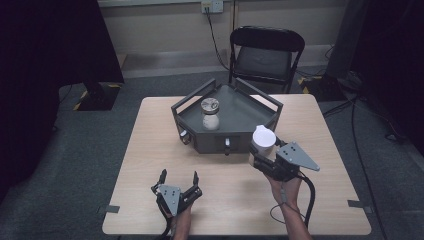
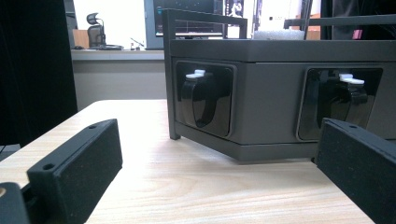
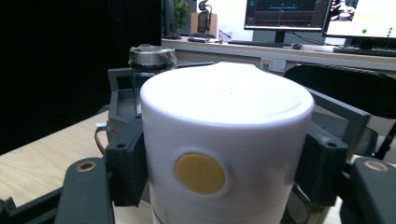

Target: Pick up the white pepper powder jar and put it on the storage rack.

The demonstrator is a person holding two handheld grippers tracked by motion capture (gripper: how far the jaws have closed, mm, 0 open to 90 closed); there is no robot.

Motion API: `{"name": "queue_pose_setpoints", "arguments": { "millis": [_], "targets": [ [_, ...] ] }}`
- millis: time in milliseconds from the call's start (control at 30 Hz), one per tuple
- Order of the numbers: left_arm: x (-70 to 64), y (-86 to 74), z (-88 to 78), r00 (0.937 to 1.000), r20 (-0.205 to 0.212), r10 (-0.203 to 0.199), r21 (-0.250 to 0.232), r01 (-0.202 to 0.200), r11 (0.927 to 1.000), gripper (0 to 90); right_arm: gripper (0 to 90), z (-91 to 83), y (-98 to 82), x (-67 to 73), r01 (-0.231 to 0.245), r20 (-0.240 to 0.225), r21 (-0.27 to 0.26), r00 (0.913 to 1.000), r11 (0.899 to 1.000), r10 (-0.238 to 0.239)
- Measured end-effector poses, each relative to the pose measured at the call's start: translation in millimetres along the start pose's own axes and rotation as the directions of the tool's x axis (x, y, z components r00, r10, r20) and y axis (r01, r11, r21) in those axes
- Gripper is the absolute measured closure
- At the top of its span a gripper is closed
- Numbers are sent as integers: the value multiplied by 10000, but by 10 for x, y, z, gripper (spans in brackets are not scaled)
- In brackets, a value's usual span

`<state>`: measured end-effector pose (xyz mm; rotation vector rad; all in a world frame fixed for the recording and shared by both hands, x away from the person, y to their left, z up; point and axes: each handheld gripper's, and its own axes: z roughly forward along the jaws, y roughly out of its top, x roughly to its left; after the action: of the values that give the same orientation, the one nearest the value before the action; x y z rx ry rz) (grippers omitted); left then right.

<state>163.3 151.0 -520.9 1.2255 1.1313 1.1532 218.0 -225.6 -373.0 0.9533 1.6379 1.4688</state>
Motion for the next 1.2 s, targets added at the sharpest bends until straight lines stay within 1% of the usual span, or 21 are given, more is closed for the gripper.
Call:
{"name": "queue_pose_setpoints", "arguments": {
  "millis": [167, 233, 367, 533, 667, 767, 1067, 1133, 1200],
  "targets": [
    [0, 1, -1, 10000, 0, 0, 7, 0, 10000, 2, 302, 64, 55, -8, -70, -128, 98, 9999, 9999, 71],
    [0, 1, 0, 10000, -1, -1, 6, 1, 10000, 2, 302, 86, 80, -10, -52, -138, 64, 9999, 10000, 53],
    [0, 1, 0, 10000, -2, 0, 6, 0, 10000, 3, 302, 139, 152, -50, -213, -274, -103, 9994, 9997, 210],
    [0, 2, -1, 10000, -1, -1, 9, 1, 10000, 3, 302, 249, 257, -73, -114, -334, -202, 9994, 9997, 107],
    [0, 2, -1, 10000, -1, 0, 9, 0, 10000, 3, 303, 352, 307, -71, -11, -342, -173, 9994, 9999, 5],
    [0, 2, -1, 10000, -4, -2, 8, 2, 10000, 3, 302, 444, 350, -67, 12, -268, -136, 9996, 9999, -15],
    [0, 1, 0, 10000, 0, -9, 7, 9, 10000, 4, 303, 760, 511, -17, 134, 242, -106, 9996, 9999, -131],
    [0, 1, 0, 10000, -1, -5, 6, 5, 10000, 4, 303, 827, 548, -14, 56, 321, -91, 9995, 9999, -53],
    [0, 2, -1, 10000, 0, -3, 8, 3, 10000, 4, 303, 901, 580, 2, 103, 444, -24, 9990, 9999, -102]
  ]
}}
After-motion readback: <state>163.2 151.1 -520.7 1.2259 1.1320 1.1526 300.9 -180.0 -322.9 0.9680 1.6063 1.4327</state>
